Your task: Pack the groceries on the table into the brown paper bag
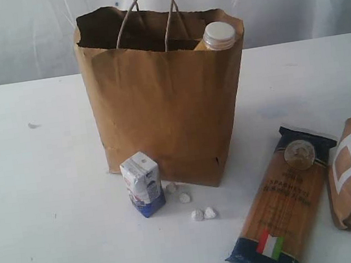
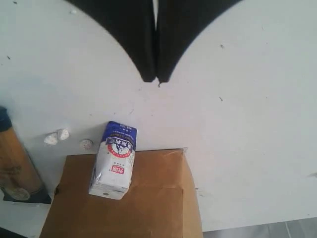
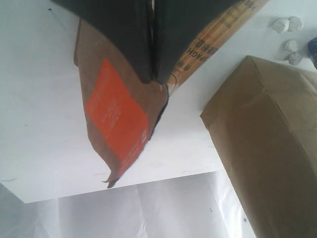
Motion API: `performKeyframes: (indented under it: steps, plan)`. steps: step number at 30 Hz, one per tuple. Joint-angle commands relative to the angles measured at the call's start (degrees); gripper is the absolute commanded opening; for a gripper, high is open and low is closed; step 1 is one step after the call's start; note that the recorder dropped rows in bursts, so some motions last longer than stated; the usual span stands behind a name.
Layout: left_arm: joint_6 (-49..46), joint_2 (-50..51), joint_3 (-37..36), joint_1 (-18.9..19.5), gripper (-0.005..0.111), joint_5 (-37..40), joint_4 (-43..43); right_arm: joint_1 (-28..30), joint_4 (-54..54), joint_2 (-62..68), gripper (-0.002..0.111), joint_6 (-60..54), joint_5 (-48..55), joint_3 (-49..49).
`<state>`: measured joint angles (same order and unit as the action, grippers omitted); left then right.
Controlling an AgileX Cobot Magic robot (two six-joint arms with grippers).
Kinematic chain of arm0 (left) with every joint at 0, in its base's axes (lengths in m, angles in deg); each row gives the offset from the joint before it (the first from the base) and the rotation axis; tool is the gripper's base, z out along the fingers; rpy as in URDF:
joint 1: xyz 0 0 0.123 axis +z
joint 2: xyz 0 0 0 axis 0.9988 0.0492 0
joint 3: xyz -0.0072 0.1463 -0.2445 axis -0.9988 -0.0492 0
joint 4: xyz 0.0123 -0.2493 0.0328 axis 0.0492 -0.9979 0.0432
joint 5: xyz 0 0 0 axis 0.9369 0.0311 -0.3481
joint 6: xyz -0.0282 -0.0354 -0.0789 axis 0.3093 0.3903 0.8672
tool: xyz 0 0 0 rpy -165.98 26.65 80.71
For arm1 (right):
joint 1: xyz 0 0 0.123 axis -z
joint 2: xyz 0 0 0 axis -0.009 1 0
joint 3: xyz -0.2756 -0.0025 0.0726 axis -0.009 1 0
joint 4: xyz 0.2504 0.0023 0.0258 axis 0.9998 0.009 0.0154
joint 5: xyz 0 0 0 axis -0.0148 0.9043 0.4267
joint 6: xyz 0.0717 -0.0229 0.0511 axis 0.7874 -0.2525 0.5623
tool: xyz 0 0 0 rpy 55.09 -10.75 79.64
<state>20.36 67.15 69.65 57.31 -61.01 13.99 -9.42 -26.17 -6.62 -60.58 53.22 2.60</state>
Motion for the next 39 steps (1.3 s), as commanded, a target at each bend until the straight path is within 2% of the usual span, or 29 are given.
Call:
performKeyframes:
  steps: [1,39]
  plan:
    - [-0.33,-0.30,-0.27,0.03,0.000,0.71,-0.19,0.26,-0.10,-0.34,0.000,-0.11,-0.71,0.25]
    - [-0.33,-0.30,-0.27,0.03,0.000,0.70,0.97,0.26,-0.10,-0.34,0.000,-0.11,-0.72,0.25]
